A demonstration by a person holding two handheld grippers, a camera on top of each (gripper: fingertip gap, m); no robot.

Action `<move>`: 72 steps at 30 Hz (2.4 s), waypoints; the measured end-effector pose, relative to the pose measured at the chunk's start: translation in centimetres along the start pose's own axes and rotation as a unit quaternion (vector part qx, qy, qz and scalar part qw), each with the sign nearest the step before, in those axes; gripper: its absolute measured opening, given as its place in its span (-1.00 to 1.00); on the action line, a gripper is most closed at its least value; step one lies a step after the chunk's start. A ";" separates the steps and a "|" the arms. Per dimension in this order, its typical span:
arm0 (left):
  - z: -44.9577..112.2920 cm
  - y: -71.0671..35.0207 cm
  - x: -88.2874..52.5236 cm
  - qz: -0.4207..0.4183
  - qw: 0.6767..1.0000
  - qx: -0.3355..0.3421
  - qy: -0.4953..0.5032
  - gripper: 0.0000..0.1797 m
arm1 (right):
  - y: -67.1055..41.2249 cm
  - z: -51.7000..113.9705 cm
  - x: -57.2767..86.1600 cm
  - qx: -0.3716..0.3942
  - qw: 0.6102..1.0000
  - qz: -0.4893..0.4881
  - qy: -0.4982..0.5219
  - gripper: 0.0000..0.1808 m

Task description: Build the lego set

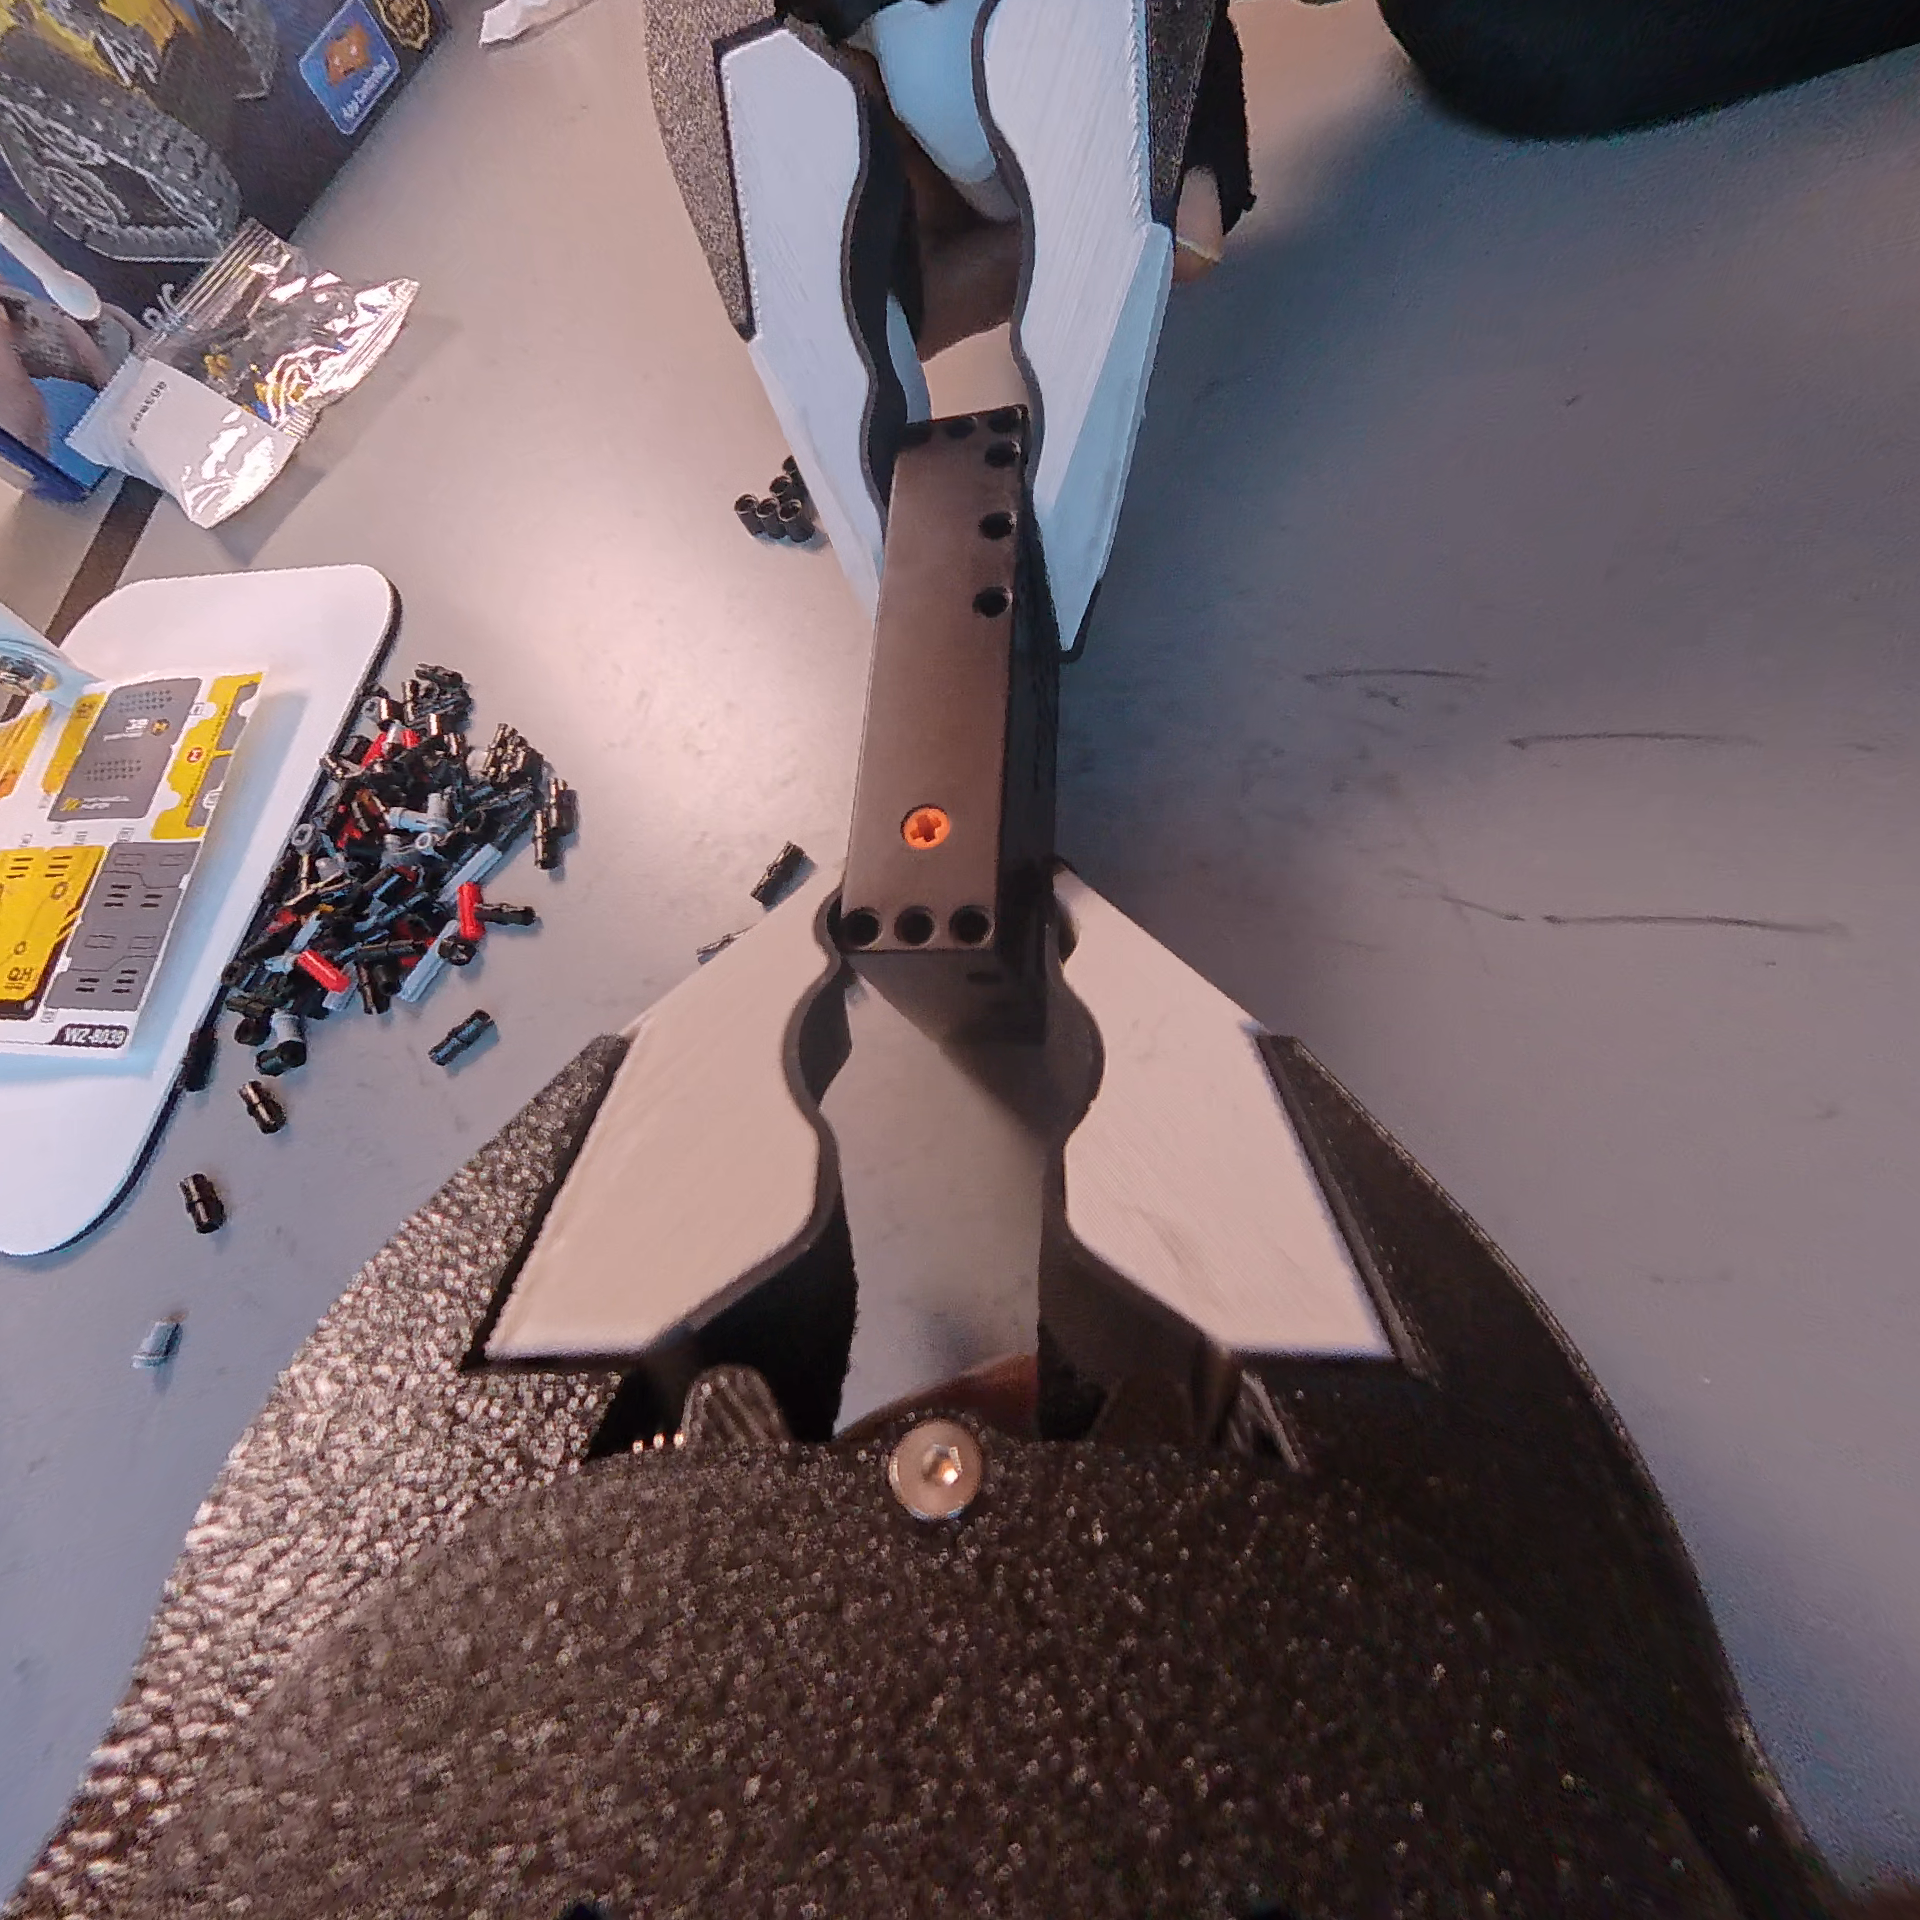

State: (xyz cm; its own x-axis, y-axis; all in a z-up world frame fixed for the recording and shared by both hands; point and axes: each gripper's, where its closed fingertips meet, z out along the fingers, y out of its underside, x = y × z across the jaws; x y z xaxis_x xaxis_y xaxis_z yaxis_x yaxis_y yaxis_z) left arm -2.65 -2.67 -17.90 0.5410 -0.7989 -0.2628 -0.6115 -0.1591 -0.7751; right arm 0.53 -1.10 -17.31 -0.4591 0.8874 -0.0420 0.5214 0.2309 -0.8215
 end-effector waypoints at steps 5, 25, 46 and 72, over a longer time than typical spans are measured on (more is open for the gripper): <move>0.0 0.0 0.1 -0.002 1.000 0.002 0.008 -0.65 | 0.0 0.1 0.0 -0.001 1.000 -0.009 0.000 -0.72; -0.2 -0.2 0.4 0.002 1.000 0.008 0.010 -0.69 | -0.3 -0.5 -0.1 0.013 0.999 -0.034 0.021 -0.70; -1.9 -0.3 0.8 -0.028 0.997 0.040 0.055 -0.58 | 3.3 -5.3 6.0 -0.023 0.991 0.017 0.129 -0.72; 0.7 3.6 -3.6 -0.007 0.992 -0.085 0.096 -0.96 | 2.3 -5.1 6.3 0.007 0.989 0.017 0.144 -0.78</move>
State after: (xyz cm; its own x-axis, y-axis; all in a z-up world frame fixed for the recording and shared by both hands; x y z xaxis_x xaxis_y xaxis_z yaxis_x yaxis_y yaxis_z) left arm -6.37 0.04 -20.20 0.4390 -0.8897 -0.1258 -0.7026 -0.2526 -0.6652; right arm 2.55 7.05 -16.58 -0.2157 0.9720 0.0928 0.5215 0.1950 -0.8307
